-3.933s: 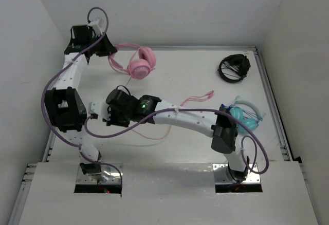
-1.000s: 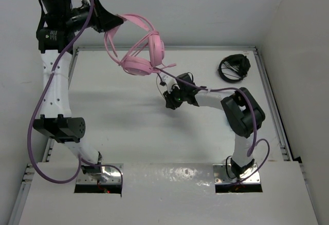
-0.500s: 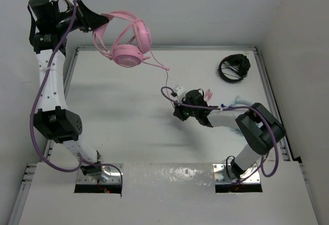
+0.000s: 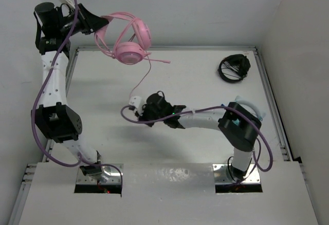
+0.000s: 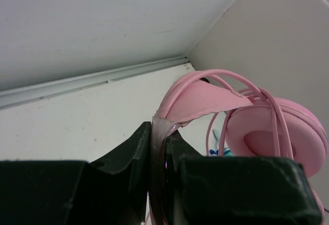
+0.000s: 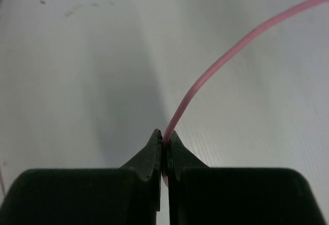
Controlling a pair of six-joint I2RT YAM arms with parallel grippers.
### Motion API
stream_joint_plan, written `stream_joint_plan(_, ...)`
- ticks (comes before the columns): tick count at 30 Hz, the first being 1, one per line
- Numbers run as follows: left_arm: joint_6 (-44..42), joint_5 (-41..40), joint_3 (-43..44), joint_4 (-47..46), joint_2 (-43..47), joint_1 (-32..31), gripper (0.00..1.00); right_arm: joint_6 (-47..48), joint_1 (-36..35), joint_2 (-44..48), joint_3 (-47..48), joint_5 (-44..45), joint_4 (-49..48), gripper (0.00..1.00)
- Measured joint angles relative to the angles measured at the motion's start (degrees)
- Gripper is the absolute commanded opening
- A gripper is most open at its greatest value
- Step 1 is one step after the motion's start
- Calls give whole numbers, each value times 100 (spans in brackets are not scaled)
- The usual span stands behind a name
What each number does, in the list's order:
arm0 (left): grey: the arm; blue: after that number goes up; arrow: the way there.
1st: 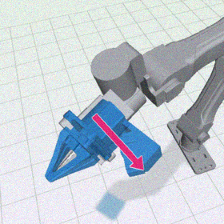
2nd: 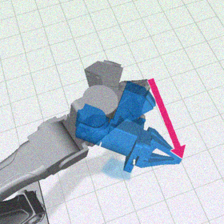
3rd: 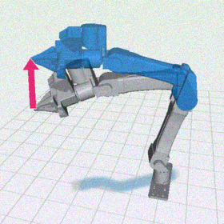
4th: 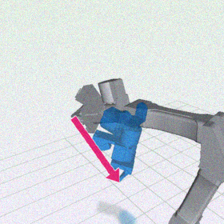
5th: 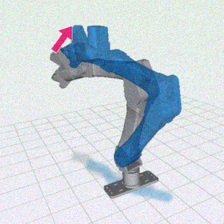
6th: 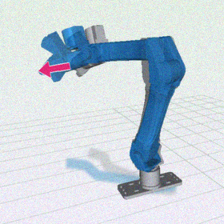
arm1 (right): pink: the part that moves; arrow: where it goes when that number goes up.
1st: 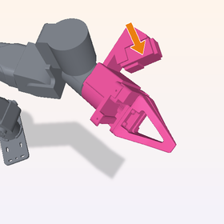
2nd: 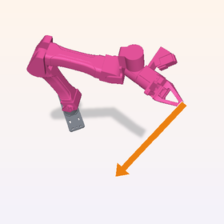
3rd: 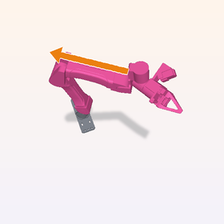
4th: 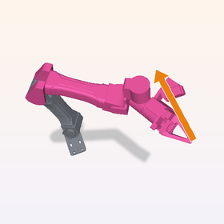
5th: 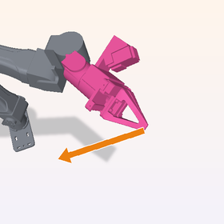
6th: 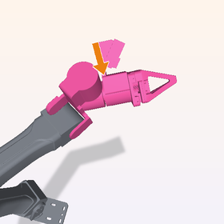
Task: Wrap the headphones
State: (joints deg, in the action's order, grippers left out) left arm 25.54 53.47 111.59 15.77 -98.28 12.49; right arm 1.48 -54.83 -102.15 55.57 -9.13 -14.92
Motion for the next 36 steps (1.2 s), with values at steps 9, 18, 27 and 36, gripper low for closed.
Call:
stream_joint_plan(9, -85, -485, -1300, -221, -44, -2, 0, 717, -1095, -1058, 3226, -750, 1703, 0)
stream_joint_plan(18, -1722, -1917, -2470, -122, 13, -476, 0, 885, -1051, -813, 4487, -372, 2719, 0)
stream_joint_plan(27, -4131, -3860, -3991, -42, 748, -1749, 0, 1519, -890, 660, 5090, 2041, 3598, 0)
stream_joint_plan(36, -4962, -3969, -4269, 4, 1207, -1967, 0, 1749, 221, 1147, 5119, 3340, 3965, 0)
